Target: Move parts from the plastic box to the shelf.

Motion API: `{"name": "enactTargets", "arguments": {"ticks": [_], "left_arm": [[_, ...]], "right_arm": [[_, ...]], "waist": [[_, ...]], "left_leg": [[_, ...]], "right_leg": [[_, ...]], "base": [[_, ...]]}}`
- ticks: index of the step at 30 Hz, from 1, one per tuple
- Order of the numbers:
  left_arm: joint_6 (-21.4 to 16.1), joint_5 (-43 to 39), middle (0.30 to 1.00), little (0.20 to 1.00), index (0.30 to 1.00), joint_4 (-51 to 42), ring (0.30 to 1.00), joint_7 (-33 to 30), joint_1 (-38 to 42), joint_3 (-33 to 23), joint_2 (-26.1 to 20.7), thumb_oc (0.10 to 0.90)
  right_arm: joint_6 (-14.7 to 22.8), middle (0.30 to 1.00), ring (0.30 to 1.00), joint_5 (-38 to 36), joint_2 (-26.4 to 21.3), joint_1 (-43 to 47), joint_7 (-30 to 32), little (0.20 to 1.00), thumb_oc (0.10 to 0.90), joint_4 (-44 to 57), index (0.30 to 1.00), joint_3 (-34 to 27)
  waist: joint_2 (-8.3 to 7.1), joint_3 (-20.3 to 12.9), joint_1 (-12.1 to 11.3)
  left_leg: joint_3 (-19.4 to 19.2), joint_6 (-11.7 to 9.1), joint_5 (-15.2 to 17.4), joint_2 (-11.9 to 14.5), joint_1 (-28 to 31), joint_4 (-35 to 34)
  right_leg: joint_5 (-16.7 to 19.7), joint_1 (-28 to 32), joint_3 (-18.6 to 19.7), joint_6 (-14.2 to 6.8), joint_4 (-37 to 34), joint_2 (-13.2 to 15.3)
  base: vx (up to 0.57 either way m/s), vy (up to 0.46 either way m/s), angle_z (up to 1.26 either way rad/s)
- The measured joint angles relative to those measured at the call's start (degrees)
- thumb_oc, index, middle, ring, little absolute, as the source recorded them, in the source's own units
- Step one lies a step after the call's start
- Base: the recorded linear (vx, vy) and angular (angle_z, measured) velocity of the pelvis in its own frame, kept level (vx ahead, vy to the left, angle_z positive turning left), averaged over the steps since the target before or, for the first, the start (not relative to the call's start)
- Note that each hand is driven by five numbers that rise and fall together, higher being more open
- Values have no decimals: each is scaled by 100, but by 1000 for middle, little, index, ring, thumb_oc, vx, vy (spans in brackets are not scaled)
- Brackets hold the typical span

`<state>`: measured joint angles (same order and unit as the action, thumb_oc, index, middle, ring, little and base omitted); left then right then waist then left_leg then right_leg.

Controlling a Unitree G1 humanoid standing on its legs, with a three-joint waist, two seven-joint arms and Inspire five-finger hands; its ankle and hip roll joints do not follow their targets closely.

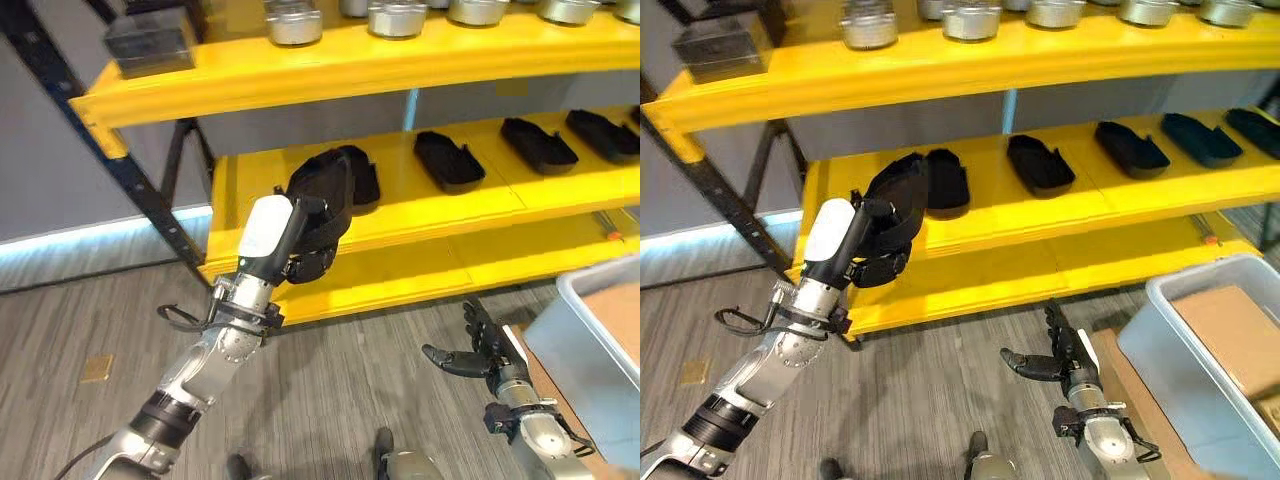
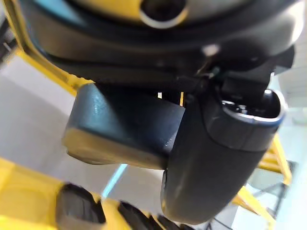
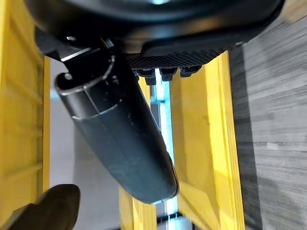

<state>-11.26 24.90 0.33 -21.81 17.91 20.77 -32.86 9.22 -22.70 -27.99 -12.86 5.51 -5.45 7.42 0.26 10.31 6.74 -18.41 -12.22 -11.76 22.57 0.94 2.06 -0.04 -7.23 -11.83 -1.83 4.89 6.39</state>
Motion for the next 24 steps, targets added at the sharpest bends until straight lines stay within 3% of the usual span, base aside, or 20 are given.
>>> {"name": "enactTargets", "arguments": {"ticks": [1, 2, 3, 6, 10, 13, 22, 24], "left_arm": [[-2, 32, 300, 300, 300, 31, 300, -1, 55, 13, 69, 400], [-4, 42, 300, 300, 300, 52, 300, -2, 102, 38, 78, 400], [-15, 88, 300, 300, 300, 89, 300, -4, 167, 42, 68, 400], [33, 131, 300, 300, 300, 181, 300, -47, 168, 39, 22, 400], [230, 243, 300, 300, 300, 205, 300, -229, 179, 6, 46, 400], [260, 247, 300, 300, 300, 283, 300, -309, 199, 1, 74, 400], [557, 243, 300, 300, 300, 813, 300, -695, 404, -64, 525, 400], [619, 243, 300, 300, 300, 887, 300, -758, 473, -61, 587, 400]], "right_arm": [[-8, 1000, 1000, 0, -32, 1, 3, 1000, 900, -9, 1000, -28], [-20, 1000, 1000, 0, -76, 0, 3, 1000, 900, -1, 1000, -20], [-25, 1000, 1000, 0, -97, 3, -4, 1000, 900, -5, 1000, 16], [-37, 1000, 1000, 0, -45, 19, -26, 1000, 900, -21, 1000, 271], [-89, 1000, 1000, -1, -30, 151, -149, 1000, 900, -19, 1000, 476], [-89, 1000, 1000, -1, -32, 210, -150, 1000, 900, -19, 1000, 483], [-89, 1000, 1000, -2, -59, 276, -181, 1000, 900, -10, 1000, 540], [-88, 1000, 1000, -3, -73, 336, -186, 1000, 900, -9, 1000, 561]], "waist": [[62, 55, 68], [87, 74, 123], [55, 101, 133], [-57, 167, -6], [-30, 167, -52], [-27, 167, -59], [-38, 168, -59], [-43, 168, 42]], "left_leg": [[-164, 39, -48, -47, 101, 64], [-302, 180, -317, -161, 246, 148], [-392, 72, -37, -239, 354, 128], [-429, 124, 345, -434, 268, 501], [-624, 205, 969, -448, 269, 552], [-664, 265, 1273, -444, 292, 542], [-661, 259, 1345, -349, 190, 1018], [-654, 247, 1338, -282, 121, 1252]], "right_leg": [[28, 77, -30, 9, -131, -3], [236, 80, -1, 65, -189, 28], [514, 54, 41, -2, -191, 103], [514, 183, 29, -83, -593, 370], [739, 160, 15, -400, -681, 417], [791, 161, 18, -454, -616, 429], [819, 159, 150, -397, -488, 416], [803, 162, 186, -382, -472, 401]], "base": [[166, 173, -43], [69, 88, -16], [66, 67, -22], [53, 64, -28], [38, 18, -3], [37, -9, 11], [-2, -19, -6], [-24, -38, -13]]}}
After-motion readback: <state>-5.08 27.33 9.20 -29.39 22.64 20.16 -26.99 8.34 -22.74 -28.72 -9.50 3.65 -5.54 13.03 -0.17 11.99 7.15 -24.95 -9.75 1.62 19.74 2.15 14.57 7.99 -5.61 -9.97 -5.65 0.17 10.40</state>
